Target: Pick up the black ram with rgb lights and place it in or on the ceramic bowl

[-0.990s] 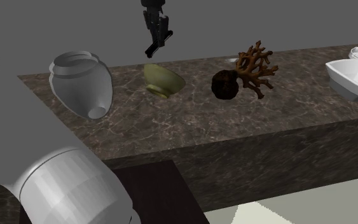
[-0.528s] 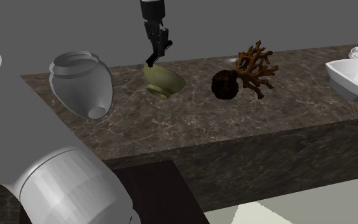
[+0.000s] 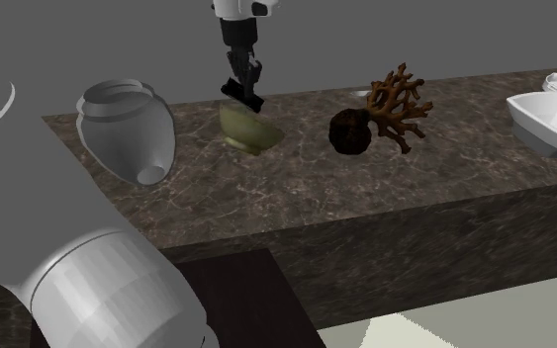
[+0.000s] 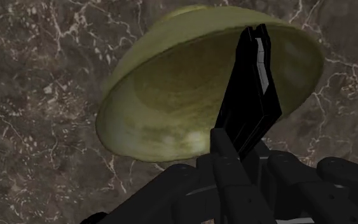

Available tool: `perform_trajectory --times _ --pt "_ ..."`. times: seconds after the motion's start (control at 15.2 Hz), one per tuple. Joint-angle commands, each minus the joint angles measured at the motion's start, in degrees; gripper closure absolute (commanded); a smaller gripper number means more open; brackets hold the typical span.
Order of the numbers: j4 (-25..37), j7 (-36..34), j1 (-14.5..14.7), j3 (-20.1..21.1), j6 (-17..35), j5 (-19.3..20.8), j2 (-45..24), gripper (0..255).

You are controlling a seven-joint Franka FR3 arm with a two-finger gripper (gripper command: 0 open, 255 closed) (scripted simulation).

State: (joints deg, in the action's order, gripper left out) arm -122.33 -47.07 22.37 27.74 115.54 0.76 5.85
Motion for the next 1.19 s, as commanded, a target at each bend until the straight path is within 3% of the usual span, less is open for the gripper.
perform_trajectory --times 0.0,0.2,0.26,0.59,0.86,1.12 --pt "-0.05 -0.01 0.00 0.01 0.07 0.00 0.00 255" --pt "-0.05 -0.01 0.00 0.01 0.07 0.00 0.00 255" --pt "-0.05 -0.01 0.00 0.01 0.07 0.00 0.00 0" --pt "-0.05 -0.01 0.00 0.01 0.07 0.00 0.00 0" --pt "5.69 0.62 0.05 -0.22 -7.18 -0.83 1.69 0" --pt "5.69 0.62 0.05 -0.22 -7.18 -0.83 1.69 0"
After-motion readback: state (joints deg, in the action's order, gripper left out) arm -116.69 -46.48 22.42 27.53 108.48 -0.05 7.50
